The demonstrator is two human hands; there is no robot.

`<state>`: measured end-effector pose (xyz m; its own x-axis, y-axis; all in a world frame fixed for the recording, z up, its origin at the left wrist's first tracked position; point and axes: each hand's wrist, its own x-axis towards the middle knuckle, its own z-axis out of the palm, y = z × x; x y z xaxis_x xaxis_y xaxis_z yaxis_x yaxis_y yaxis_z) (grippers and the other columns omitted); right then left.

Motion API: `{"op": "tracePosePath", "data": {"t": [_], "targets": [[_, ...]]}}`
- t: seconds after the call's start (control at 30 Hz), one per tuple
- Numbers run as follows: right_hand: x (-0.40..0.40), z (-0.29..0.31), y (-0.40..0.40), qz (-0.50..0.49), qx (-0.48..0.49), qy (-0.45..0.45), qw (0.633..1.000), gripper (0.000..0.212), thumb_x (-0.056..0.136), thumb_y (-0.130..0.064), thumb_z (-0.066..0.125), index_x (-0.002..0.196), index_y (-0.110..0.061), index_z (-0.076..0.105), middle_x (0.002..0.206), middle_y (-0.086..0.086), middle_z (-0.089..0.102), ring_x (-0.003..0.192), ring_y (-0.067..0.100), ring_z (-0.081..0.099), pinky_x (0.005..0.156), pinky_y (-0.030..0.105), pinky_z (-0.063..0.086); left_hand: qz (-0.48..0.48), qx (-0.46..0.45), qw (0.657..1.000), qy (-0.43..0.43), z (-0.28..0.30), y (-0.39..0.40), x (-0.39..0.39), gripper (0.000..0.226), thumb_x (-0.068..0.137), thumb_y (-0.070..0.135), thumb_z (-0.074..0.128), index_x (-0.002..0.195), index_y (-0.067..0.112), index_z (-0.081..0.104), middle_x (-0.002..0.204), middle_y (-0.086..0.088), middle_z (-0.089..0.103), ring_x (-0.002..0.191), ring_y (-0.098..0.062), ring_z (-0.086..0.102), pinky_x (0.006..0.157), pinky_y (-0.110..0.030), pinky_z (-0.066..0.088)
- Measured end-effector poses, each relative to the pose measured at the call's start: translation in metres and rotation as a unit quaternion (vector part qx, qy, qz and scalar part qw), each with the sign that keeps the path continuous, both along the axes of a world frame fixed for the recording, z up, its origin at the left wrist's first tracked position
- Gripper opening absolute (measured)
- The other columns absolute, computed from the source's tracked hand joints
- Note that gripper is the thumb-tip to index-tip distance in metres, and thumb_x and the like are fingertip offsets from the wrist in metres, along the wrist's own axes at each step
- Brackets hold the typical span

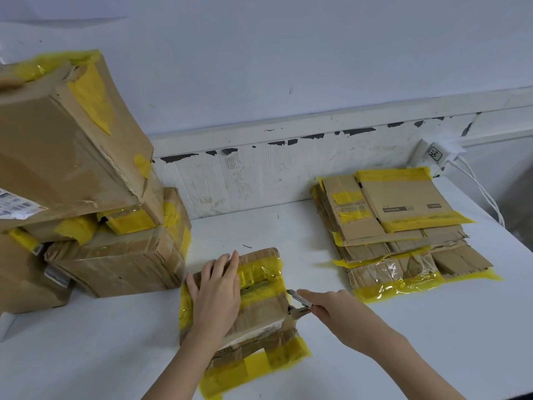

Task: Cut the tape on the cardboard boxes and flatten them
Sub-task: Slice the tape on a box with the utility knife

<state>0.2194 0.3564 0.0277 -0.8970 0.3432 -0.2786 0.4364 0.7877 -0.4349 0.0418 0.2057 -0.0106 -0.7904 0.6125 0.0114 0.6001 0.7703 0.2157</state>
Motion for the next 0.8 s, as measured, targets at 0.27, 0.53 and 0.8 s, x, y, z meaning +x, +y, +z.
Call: {"op": "tracePosePath", "data": {"t": [0.27, 0.53, 0.8], "targets": [[0.004, 0.014, 0.014, 0.046, 0.016, -0.028, 0.998, 0.035, 0.102, -0.025, 0.031, 0.131, -0.037, 0.047, 0.065, -0.009, 0.043, 0.05, 0.004, 0.036, 0.049, 0.024, 0.032, -0.003, -0.026, 0.999, 0.02, 0.004, 0.0, 0.002, 0.049, 0.101, 0.032, 0.023, 0.149, 0.035, 0.014, 0.145, 0.018, 0.028, 0.135, -0.006, 0.021, 0.112, -0.052, 0.01], [0.012, 0.003, 0.0, -0.216, -0.206, 0.149, 0.943, 0.047, 0.099, -0.017, 0.044, 0.143, -0.029, 0.034, 0.071, -0.002, 0.068, 0.033, 0.004, 0.041, 0.042, 0.016, 0.037, 0.054, -0.082, 0.995, -0.01, 0.024, -0.002, -0.011, 0.034, 0.099, 0.041, 0.036, 0.132, 0.031, 0.036, 0.127, 0.006, 0.05, 0.117, -0.017, 0.044, 0.08, -0.037, 0.034], [-0.028, -0.013, -0.053, -0.206, -0.289, 0.126, 0.926, 0.011, 0.087, -0.021, 0.062, 0.096, -0.023, 0.057, 0.063, -0.002, 0.053, 0.032, 0.004, 0.043, 0.039, 0.018, 0.034, 0.094, 0.033, 0.989, -0.11, 0.029, -0.035, 0.0, 0.078, 0.096, 0.032, 0.047, 0.148, 0.023, -0.011, 0.147, -0.018, 0.013, 0.08, -0.023, 0.063, 0.063, -0.024, 0.045]]}}
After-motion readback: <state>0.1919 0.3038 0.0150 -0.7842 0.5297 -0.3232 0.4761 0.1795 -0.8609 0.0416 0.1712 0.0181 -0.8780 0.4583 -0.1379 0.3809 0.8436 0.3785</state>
